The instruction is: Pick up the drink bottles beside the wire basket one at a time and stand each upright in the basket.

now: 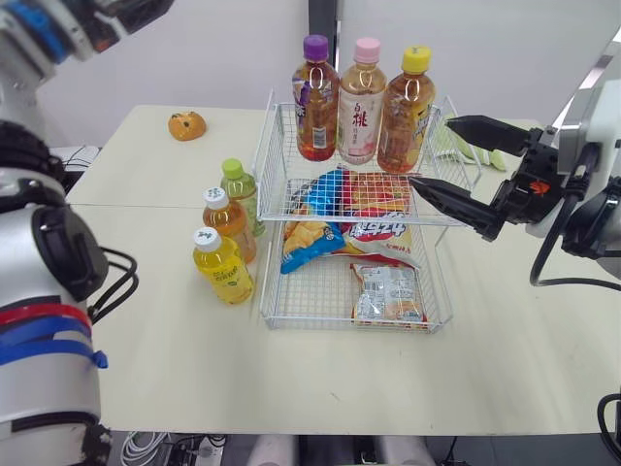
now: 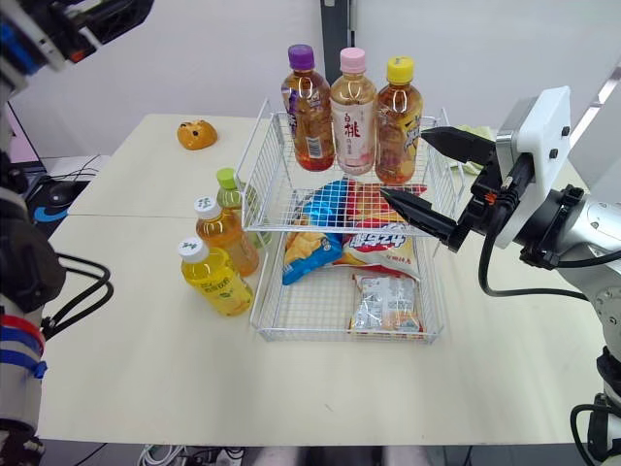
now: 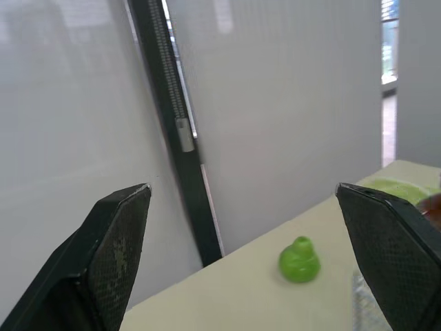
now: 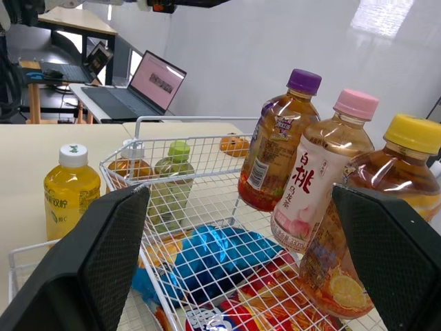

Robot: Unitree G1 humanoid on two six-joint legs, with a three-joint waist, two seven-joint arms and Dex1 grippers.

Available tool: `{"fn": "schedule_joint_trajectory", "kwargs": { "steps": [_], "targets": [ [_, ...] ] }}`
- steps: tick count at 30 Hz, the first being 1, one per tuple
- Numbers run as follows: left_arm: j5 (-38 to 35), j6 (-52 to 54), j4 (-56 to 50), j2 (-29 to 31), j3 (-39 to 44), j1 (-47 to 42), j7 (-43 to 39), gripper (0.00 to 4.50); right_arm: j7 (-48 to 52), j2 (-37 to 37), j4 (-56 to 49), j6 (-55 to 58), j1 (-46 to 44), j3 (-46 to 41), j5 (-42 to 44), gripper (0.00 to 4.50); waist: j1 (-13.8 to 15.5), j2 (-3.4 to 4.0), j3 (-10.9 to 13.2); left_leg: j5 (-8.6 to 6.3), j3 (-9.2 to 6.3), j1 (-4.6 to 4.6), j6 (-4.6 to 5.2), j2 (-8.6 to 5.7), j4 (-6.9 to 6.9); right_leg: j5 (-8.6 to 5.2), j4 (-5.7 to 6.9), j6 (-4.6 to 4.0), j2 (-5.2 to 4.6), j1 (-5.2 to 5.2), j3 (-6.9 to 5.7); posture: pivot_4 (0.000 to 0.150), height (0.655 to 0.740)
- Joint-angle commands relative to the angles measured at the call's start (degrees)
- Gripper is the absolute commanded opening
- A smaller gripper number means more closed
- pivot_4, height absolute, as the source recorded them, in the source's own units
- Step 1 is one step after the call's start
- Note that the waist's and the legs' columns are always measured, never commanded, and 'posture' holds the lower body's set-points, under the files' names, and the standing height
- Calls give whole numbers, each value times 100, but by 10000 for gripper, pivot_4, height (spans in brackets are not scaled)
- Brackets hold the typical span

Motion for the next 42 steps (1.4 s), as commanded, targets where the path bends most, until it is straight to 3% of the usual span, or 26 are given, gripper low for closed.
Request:
{"fn": "schedule_joint_trajectory", "kwargs": {
  "steps": [1, 8, 14, 23, 30, 34, 36, 39, 42],
  "targets": [
    [-286, -103, -533, 253, 364, 507, 225, 44553, 249, -36, 91, -210, -181, 10, -72, 45000, 1, 0, 0, 0, -1, 0, 0, 0, 1, 0, 0, 0, 0, 0, 0, 1500, 7400],
    [-1163, 455, -2646, 230, 1465, 3145, 678, 44553, 722, 186, 348, -164, -528, 421, 54, 45000, -15, 1, -1, 0, -2, -2, -1, 1, 4, 0, -4, 0, -2, 0, 1, 1500, 7400],
    [-1716, 720, -4776, -316, 2269, 5456, 1224, 44553, 1113, 327, 599, 56, -944, 783, 156, 45000, 0, 1, -2, 0, -3, 1, -2, 3, 4, 1, -4, -2, -3, 4, 2, 1500, 7400],
    [-2952, 2364, -7912, -1084, 3158, 8511, 1879, 44553, 1843, 477, 863, 291, -1140, 1154, 310, 45000, 13, 0, -3, -13, -5, 15, 19, 3, 1, 1, -12, -2, -6, 22, 1, 1500, 7400],
    [-3565, 2415, -9207, -1573, 3704, 9747, 2197, 44553, 2202, 625, 1068, 99, -1170, 1298, 86, 45000, 45, 1, -4, -14, -8, 27, 22, 4, -1, 2, -9, -3, -6, 32, -3, 1500, 7400],
    [-3315, 1916, -9850, -1906, 3576, 10628, 1913, 44553, 2368, 688, 1165, -40, -1130, 1318, -70, 45000, 34, 7, -7, -15, -6, 33, 22, 3, -3, 2, -12, -4, -6, 37, -1, 1500, 7400],
    [-3803, 2120, -10042, -1990, 3609, 10990, 1882, 44553, 2420, 714, 1171, -91, -1084, 1319, -139, 45000, 29, 7, -7, -15, -5, 33, 22, 4, -7, 1, -13, -4, -6, 36, 0, 1500, 7400],
    [-4257, 2103, -10328, -2077, 3483, 11184, 1943, 44553, 2467, 723, 1170, -124, -1041, 1299, -176, 45000, 48, 11, -8, -15, -6, 36, 22, 5, -12, 1, -13, -5, -6, 36, -2, 1500, 7400],
    [-3969, 1986, -10378, -2059, 2904, 10936, 2119, 44553, 2475, 723, 1135, -122, -1015, 1303, -174, 45000, 78, 26, -13, -15, -7, 44, 22, 4, -12, 1, -13, -5, -7, 46, -3, 1500, 7400]
  ]
}}
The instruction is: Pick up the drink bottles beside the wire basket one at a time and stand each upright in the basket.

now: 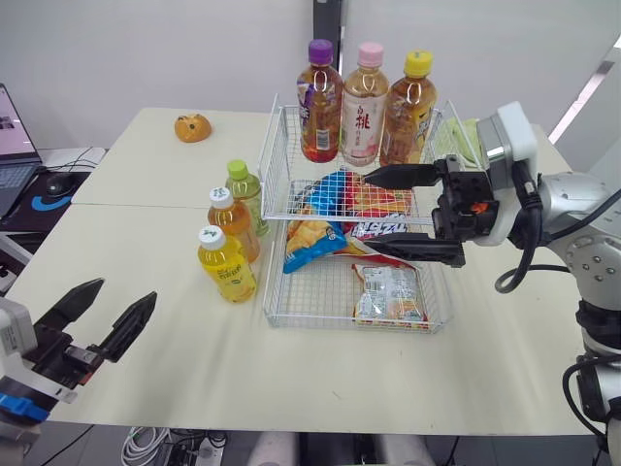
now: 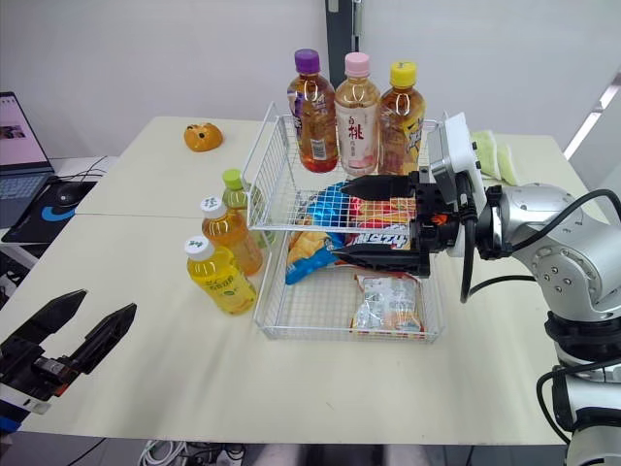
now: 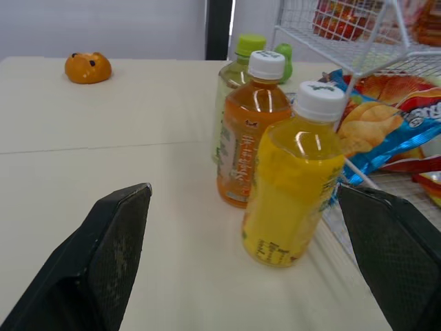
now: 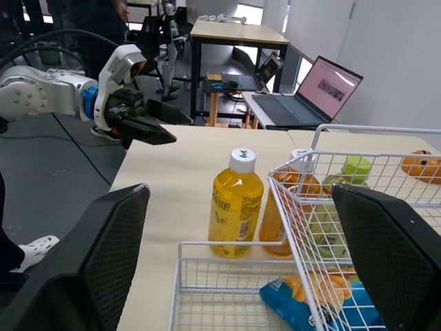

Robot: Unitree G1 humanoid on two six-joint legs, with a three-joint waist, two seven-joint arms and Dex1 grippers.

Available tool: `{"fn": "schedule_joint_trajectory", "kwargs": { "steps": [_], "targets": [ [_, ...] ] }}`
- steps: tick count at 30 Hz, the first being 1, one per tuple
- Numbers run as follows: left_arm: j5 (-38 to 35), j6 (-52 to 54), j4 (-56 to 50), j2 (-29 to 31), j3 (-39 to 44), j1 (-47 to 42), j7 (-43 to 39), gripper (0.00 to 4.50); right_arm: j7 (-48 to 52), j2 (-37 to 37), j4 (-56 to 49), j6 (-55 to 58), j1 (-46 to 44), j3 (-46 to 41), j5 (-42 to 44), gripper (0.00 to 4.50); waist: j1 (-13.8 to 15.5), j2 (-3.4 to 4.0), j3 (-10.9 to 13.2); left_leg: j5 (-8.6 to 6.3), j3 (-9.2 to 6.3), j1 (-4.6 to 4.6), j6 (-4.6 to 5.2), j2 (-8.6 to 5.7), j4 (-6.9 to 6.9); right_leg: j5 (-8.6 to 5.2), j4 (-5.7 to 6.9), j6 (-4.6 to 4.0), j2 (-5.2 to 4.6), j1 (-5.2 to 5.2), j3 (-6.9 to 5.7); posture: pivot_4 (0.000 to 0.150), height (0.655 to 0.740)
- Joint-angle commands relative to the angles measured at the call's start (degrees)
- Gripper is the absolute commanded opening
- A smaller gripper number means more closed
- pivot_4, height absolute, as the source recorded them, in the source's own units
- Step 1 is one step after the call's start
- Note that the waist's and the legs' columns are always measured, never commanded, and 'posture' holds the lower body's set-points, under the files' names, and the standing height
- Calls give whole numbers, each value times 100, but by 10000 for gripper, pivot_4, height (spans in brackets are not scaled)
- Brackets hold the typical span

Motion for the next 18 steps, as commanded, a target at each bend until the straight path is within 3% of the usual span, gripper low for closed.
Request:
{"fn": "schedule_joint_trajectory", "kwargs": {
  "steps": [1, 9, 18],
  "targets": [
    [298, -179, -152, 69, -662, -330, 215, 44553, 81, -9, -131, -102, -3, -111, -21, 45000, 22, 16, -5, 0, 0, 9, 0, -1, 0, 0, -1, 0, 0, 11, 0, 1500, 7400],
    [1305, -551, 399, 15, -1979, -1475, 701, 44553, -12, -88, -286, -31, 67, -211, 27, 45000, 31, 24, -9, -2, 1, 53, 2, 0, -14, -1, -8, -2, 1, 47, -1, 1500, 7400],
    [1721, -735, 1167, 116, -2548, -2521, 705, 44553, -241, -147, -490, 72, 137, -326, 92, 45000, 41, 24, -10, -2, 1, 52, 2, 0, -14, -1, -10, -2, 1, 46, 0, 1500, 7400]
  ]
}}
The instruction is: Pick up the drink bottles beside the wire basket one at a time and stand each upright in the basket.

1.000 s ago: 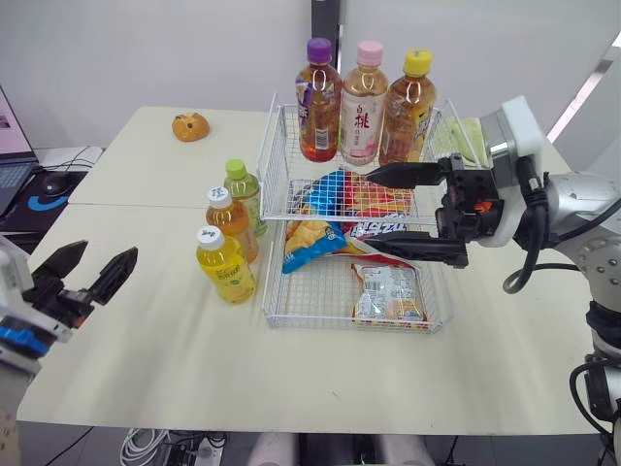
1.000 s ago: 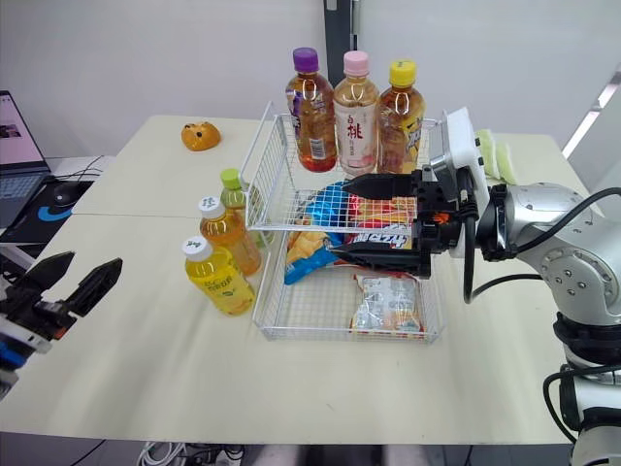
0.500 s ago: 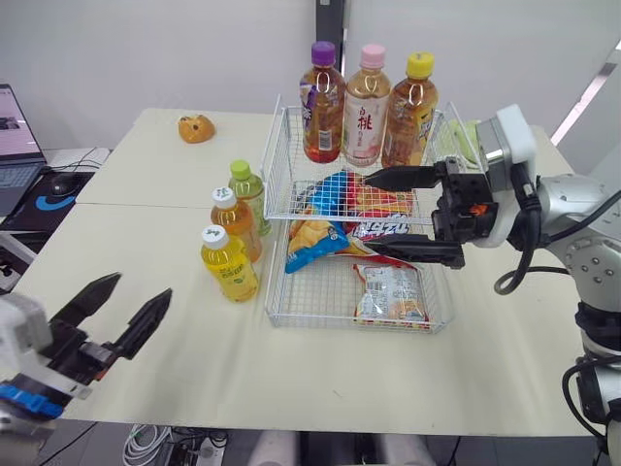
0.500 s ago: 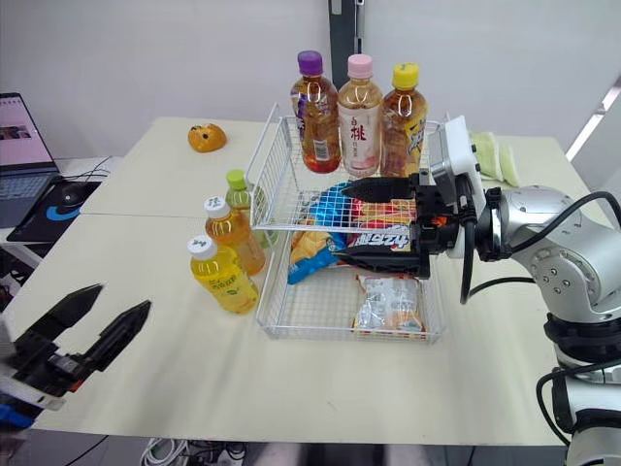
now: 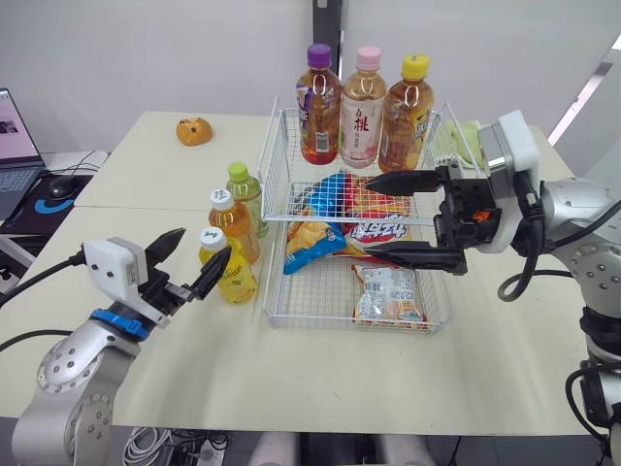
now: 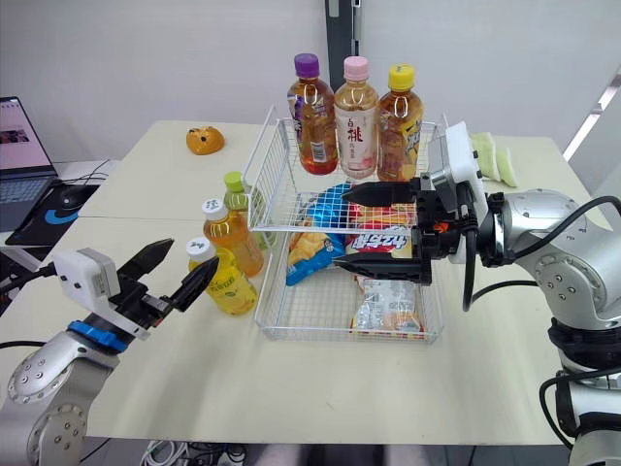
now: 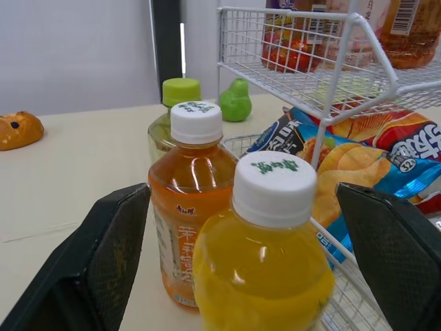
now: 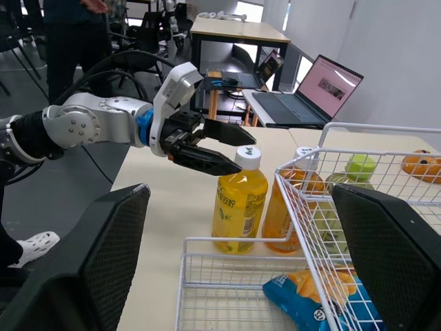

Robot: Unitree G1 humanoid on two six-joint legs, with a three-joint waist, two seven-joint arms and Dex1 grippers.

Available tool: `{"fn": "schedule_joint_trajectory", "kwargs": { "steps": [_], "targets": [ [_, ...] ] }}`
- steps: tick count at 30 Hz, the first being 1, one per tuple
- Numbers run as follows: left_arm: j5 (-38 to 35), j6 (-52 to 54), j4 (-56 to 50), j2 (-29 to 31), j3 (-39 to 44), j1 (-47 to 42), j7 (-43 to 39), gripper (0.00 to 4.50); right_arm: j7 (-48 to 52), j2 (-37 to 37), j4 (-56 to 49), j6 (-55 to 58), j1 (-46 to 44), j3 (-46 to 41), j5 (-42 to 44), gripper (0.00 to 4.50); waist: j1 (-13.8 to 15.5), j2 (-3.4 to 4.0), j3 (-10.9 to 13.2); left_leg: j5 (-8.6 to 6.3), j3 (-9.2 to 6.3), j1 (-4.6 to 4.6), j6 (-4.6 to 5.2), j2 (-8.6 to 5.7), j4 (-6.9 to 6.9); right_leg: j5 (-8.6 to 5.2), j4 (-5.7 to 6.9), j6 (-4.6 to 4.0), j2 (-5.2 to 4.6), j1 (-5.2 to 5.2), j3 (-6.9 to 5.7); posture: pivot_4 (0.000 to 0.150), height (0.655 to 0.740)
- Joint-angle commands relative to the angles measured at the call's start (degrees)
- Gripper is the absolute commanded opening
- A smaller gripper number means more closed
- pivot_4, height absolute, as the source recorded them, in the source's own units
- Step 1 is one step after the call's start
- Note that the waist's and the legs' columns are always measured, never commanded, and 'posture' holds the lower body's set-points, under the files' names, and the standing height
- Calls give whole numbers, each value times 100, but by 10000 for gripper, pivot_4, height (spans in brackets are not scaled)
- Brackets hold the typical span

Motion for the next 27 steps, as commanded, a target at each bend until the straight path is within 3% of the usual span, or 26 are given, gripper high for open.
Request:
{"fn": "schedule_joint_trajectory", "kwargs": {
  "steps": [1, 7, 8, 10, 18, 24, 27],
  "targets": [
    [84, -139, 80, 39, -217, -252, -50, 44553, -124, -58, -212, -6, -4, -244, 63, 45000, 4, 0, 0, 0, 0, 0, 0, 0, 0, 0, 0, 0, 0, 0, 0, 1500, 7400],
    [120, -120, 207, 51, -422, -505, -67, 44553, -275, -84, -322, 51, 12, -287, 128, 45000, 11, 0, 0, 0, -1, -2, 0, 0, 0, 0, -2, 0, 0, -1, 0, 1500, 7400],
    [125, -146, 219, 46, -435, -512, -89, 42794, -293, -91, -332, 66, 17, -298, 134, 45000, 10, 0, 0, 0, 0, -2, 0, 0, -1, 0, -2, 0, 0, -1, 0, 1500, 7400],
    [110, -159, 229, 37, -444, -522, -110, 38849, -330, -98, -354, 96, 25, -317, 145, 45000, 14, 0, 0, 0, -1, -2, 0, 0, -1, 0, -2, 0, 0, -1, 0, 1500, 7400],
    [94, -153, 274, 36, -428, -544, -179, 13768, -411, -95, -372, 147, 5, -335, 166, 45000, 21, 1, 1, 0, -1, -2, 1, 0, -2, 0, -4, 0, 0, -1, 0, 1500, 7400],
    [-76, -114, 226, 98, -277, -530, -275, 13582, -407, -88, -342, 157, -42, -333, 149, 45000, 32, 2, 1, -1, -1, -4, 1, 0, -3, 0, -9, 0, -1, 0, 0, 1500, 7400],
    [-540, 141, 189, 386, 81, -657, -464, 13582, -401, -76, -314, 147, -65, -321, 129, 45000, 30, 2, 5, -1, -2, -6, 1, 1, -4, 0, -10, 0, -1, -3, -1, 1500, 7400]
  ]
}}
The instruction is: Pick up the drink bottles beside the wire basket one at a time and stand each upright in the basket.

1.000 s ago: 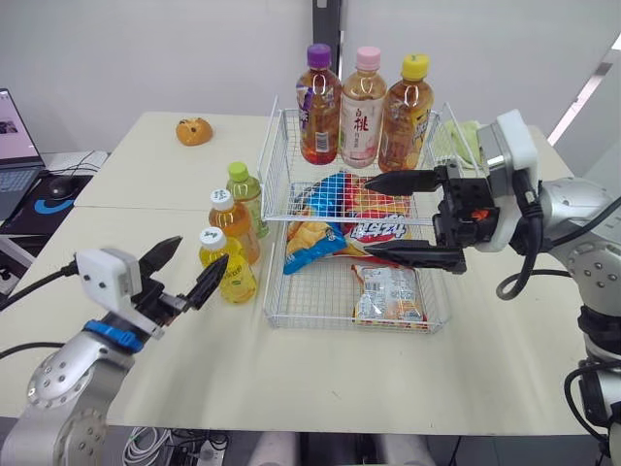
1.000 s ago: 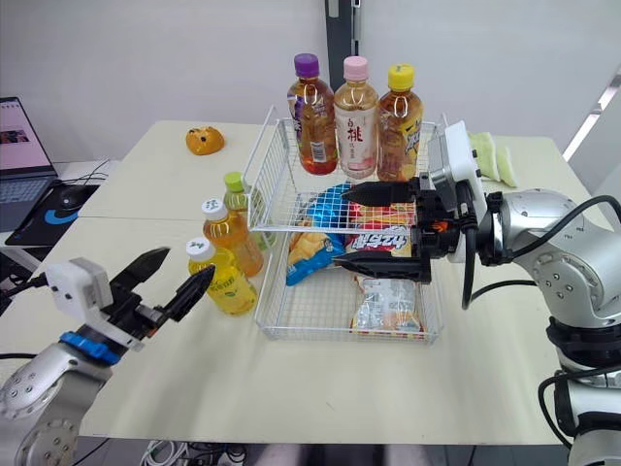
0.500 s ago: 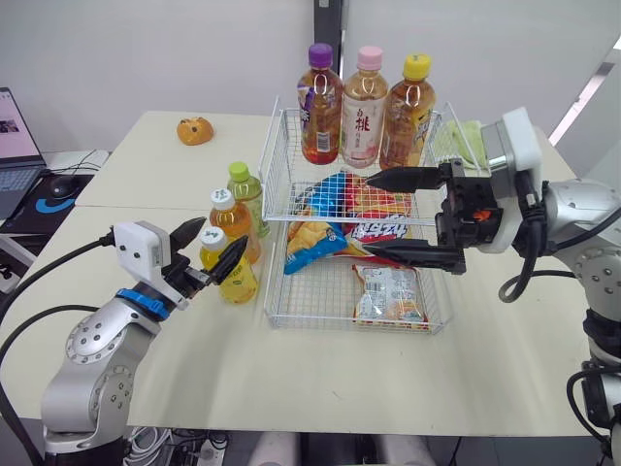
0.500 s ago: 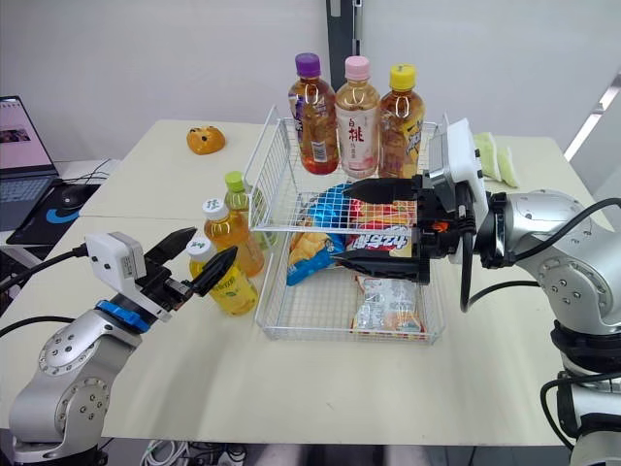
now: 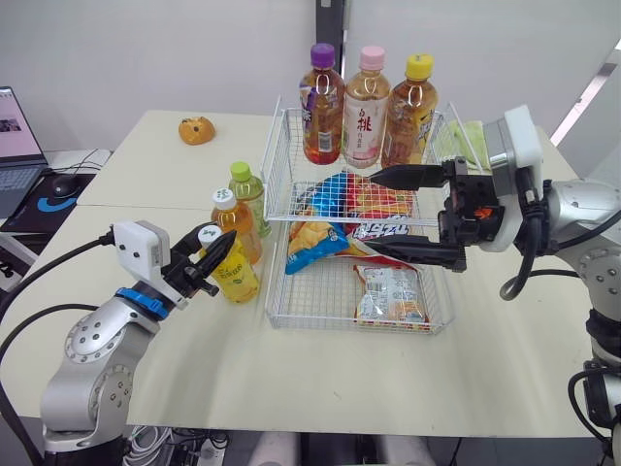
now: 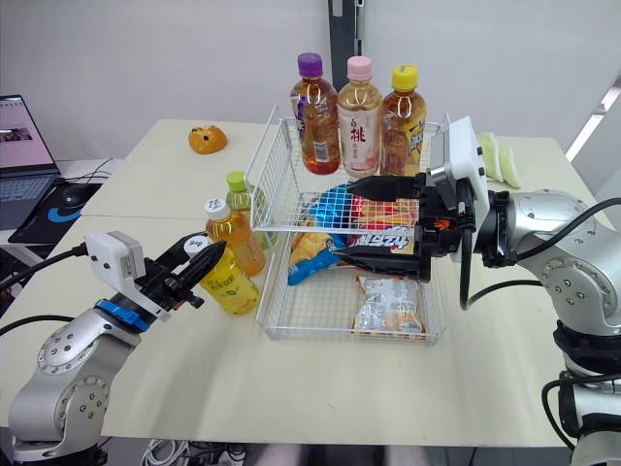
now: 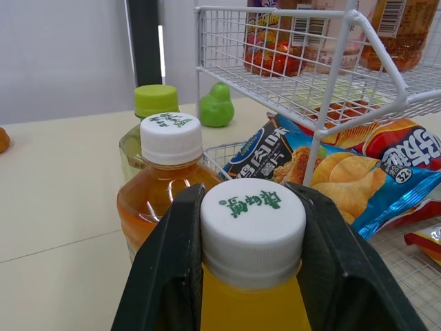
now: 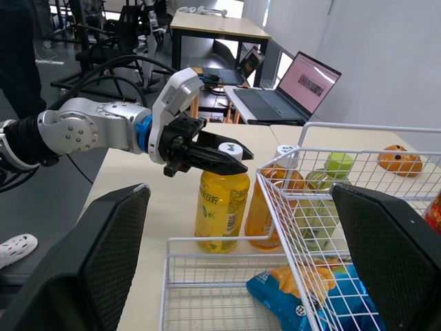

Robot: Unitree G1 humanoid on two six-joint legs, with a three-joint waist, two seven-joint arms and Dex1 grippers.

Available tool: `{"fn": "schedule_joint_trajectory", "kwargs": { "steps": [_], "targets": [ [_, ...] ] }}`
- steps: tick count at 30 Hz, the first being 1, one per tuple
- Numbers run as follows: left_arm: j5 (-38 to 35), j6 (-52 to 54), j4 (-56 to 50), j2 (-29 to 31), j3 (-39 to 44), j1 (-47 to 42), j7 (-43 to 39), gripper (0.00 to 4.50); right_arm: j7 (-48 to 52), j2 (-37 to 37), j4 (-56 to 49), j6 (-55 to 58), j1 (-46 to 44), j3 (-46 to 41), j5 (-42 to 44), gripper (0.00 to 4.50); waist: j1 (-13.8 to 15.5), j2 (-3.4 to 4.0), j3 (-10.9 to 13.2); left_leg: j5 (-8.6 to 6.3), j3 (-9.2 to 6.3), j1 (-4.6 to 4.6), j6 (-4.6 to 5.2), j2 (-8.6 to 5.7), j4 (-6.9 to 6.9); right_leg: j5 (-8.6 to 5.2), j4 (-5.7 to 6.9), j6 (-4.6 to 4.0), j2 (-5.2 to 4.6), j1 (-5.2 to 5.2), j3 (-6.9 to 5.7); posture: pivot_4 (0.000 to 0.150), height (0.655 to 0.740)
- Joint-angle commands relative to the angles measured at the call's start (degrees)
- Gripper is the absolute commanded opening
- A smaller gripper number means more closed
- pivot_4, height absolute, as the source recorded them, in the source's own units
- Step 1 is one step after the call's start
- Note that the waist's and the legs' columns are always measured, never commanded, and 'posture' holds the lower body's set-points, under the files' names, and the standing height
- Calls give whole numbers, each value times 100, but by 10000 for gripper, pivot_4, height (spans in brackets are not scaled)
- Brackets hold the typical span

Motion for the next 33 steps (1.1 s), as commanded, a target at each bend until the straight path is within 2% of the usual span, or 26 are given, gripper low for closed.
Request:
{"fn": "schedule_joint_trajectory", "kwargs": {
  "steps": [1, 11, 15, 18, 23, 29, 33],
  "targets": [
    [-715, 250, -149, 449, 595, -274, -264, 13582, -12, -19, -78, -51, -96, -166, 69, 45000, -2, 0, 5, 0, 0, -3, 0, 1, 0, 0, 0, 0, 0, -3, 0, 1500, 7400],
    [-3154, 2455, 598, 3124, 1865, -1538, -1147, 13582, 101, 118, 283, -255, -291, -114, -109, 45000, -47, -8, 32, 1, -9, -22, -1, 0, -1, -1, -20, -1, 1, -11, -11, 1500, 7400],
    [-3461, 2838, 1238, 3806, 1850, -2177, -1428, 13582, 90, 153, 318, -329, -292, -115, -167, 45000, -58, -6, 35, 2, -9, -50, -3, -3, 0, -1, -14, -1, 1, -40, -10, 1500, 7400],
    [-3374, 2864, 1736, 4208, 1417, -2919, -1725, 13582, 60, 188, 315, -345, -272, -132, -176, 45000, -66, -9, 37, 4, -9, -70, -5, -2, 3, -1, -4, 0, 1, -61, -13, 1500, 7400],
    [-2989, 2813, 2658, 4299, 144, -4816, -2343, 13582, -168, 145, 161, -292, -132, -323, -190, 45000, -61, -9, 38, 14, -9, -76, -23, -5, 5, -1, -2, 0, 1, -65, -12, 1500, 7400],
    [-2087, 2686, 3808, 3627, -1094, -6889, -3214, 13582, -675, -9, -207, -256, 249, -730, -233, 45000, -65, -12, 38, 15, -5, -83, -25, -8, 8, -2, 5, 2, 2, -71, -10, 1500, 7400],
    [-1557, 2491, 4442, 2860, -1658, -7926, -3931, 13582, -1128, -120, -624, -127, 617, -1060, -139, 45000, -61, -15, 40, 16, -3, -92, -25, -10, 16, -3, 7, 3, 2, -77, -9, 1500, 7400]
  ]
}}
